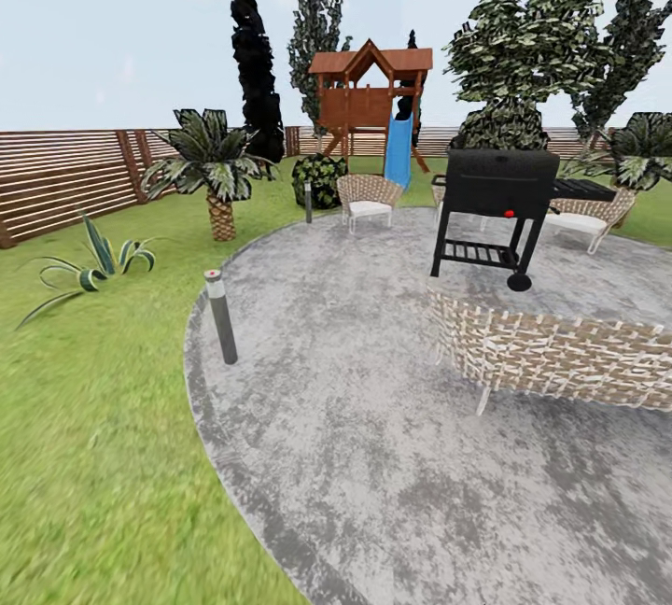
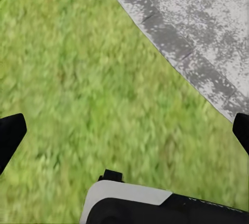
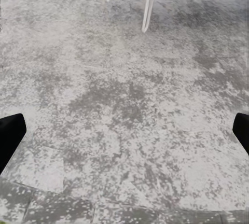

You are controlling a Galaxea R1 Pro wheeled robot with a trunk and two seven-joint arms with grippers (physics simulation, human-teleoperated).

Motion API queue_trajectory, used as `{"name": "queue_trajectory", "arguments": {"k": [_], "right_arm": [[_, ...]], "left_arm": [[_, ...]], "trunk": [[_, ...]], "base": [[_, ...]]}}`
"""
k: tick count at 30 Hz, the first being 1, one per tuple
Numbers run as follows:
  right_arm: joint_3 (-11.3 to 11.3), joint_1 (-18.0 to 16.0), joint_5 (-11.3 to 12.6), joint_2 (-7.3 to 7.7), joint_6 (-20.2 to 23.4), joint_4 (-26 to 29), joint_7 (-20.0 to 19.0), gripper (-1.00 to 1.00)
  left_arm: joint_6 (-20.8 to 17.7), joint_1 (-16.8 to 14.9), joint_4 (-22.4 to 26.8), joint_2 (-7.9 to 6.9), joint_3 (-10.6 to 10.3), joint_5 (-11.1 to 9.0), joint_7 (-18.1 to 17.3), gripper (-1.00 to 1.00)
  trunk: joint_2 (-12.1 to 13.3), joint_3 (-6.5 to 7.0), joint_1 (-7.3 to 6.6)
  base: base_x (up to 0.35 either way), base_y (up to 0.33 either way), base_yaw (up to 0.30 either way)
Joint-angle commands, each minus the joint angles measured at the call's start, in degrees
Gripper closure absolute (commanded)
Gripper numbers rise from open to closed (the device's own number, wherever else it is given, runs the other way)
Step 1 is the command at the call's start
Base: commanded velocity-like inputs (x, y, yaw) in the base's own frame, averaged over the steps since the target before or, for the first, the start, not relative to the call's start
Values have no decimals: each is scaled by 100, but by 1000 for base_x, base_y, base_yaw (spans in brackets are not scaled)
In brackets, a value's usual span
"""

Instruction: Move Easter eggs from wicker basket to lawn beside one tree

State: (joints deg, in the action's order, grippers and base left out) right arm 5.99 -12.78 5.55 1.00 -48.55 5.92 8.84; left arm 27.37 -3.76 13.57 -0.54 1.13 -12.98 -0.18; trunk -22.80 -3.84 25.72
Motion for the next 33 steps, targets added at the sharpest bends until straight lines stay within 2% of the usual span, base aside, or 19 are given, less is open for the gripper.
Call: {"name": "queue_trajectory", "arguments": {"k": [1,33], "right_arm": [[10,-7,33,-1,-23,-3,-22,-100],[17,-5,40,-2,-15,-37,-2,-100]], "left_arm": [[15,-4,-4,1,11,-2,-1,-100],[25,-3,-4,1,10,-2,-9,-100]], "trunk": [[-12,-12,6],[-12,-25,6]], "base": [[248,260,-11],[274,228,-1]]}}
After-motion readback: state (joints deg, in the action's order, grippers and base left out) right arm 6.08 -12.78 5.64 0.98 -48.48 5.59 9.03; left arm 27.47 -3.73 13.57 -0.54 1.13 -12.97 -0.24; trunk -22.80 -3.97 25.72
